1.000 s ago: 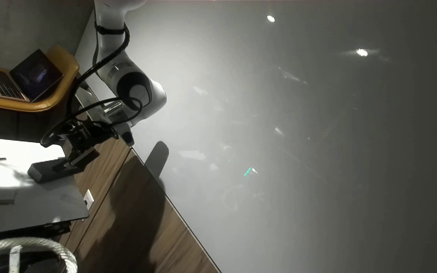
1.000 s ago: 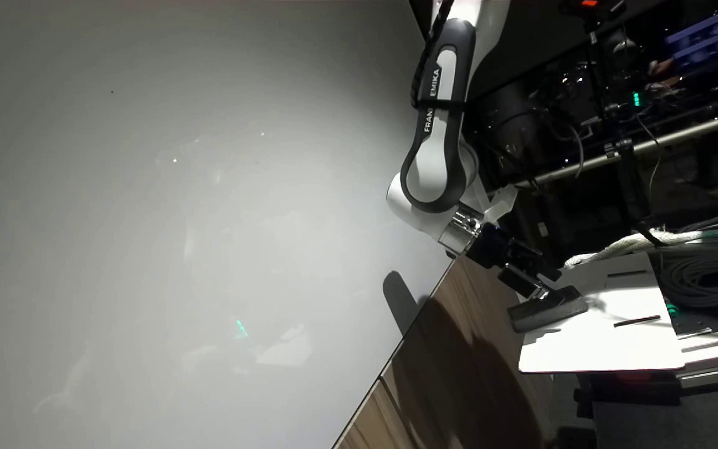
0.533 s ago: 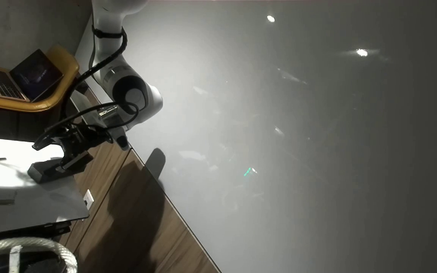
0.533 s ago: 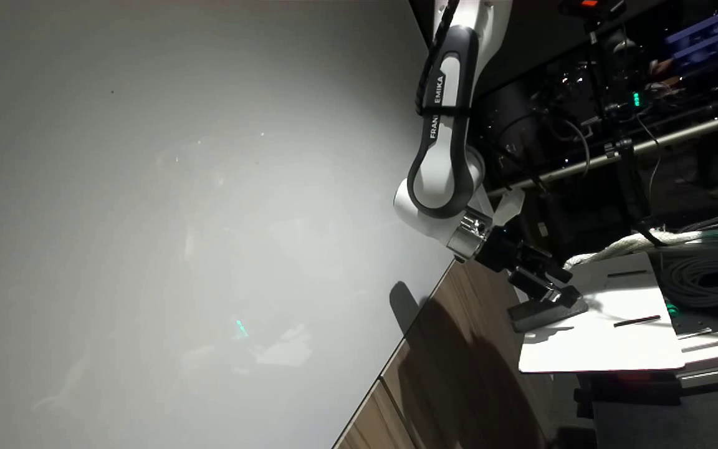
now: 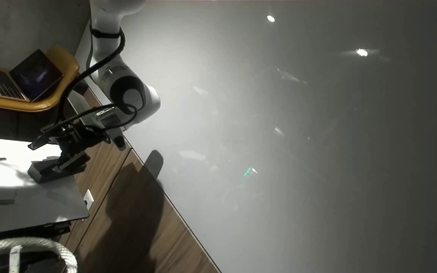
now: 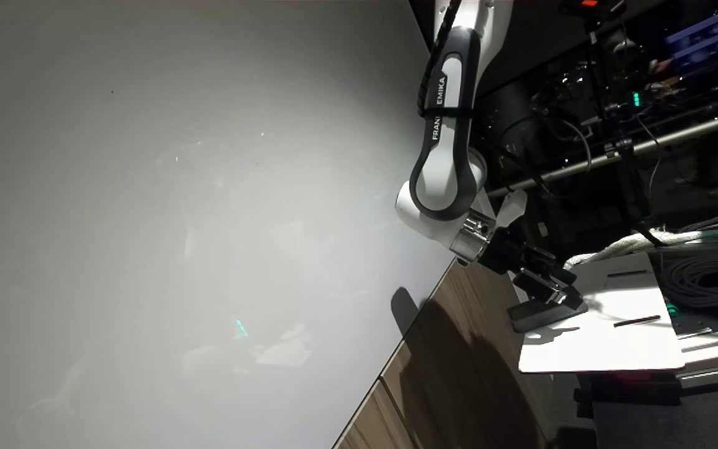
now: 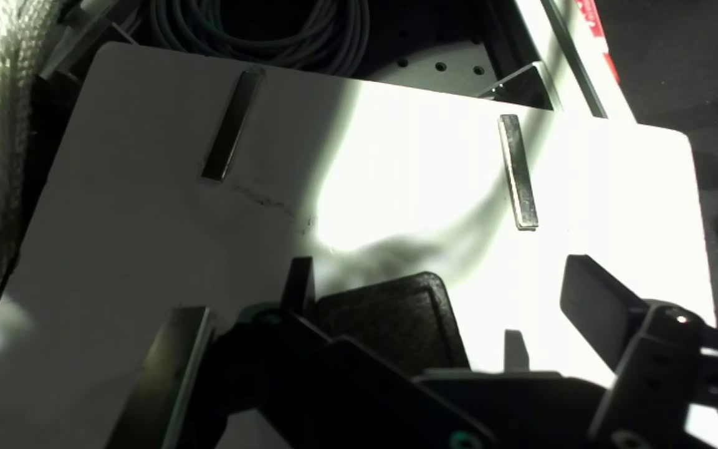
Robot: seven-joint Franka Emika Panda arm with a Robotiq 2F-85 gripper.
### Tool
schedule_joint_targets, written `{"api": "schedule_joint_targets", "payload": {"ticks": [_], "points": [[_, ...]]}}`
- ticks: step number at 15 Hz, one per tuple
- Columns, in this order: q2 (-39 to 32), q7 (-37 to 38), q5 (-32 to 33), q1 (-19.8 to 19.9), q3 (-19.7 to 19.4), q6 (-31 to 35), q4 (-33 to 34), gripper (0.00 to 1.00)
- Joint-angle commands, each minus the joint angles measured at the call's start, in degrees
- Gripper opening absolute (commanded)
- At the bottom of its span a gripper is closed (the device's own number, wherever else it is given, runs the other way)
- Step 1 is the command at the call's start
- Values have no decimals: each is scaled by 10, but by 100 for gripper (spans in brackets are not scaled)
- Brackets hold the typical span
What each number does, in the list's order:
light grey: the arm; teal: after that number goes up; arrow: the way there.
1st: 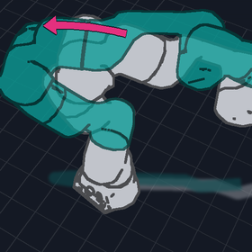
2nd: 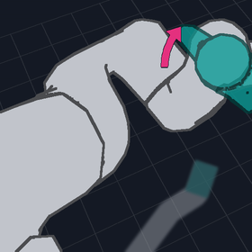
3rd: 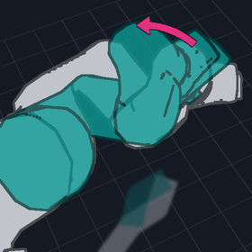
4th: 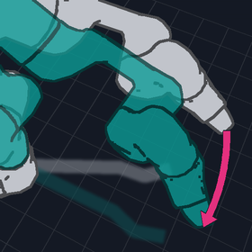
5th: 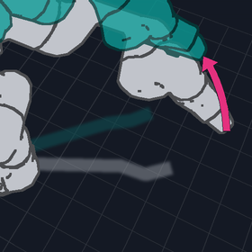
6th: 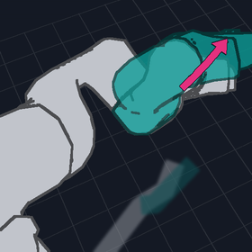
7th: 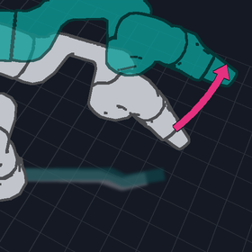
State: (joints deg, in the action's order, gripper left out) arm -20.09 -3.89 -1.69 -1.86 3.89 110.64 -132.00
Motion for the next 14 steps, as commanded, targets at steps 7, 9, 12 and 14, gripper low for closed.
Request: {"api": "schedule_joint_targets", "payload": {"ticks": [7, 9, 12, 14], "points": [[-3, -19, -14, -8, 20, -7, 4, 100], [-2, -20, -14, -8, 20, -7, 3, 100], [-2, -21, -14, -8, 20, -6, 2, 100], [-2, -22, -14, -8, 19, -6, 2, 100]]}}
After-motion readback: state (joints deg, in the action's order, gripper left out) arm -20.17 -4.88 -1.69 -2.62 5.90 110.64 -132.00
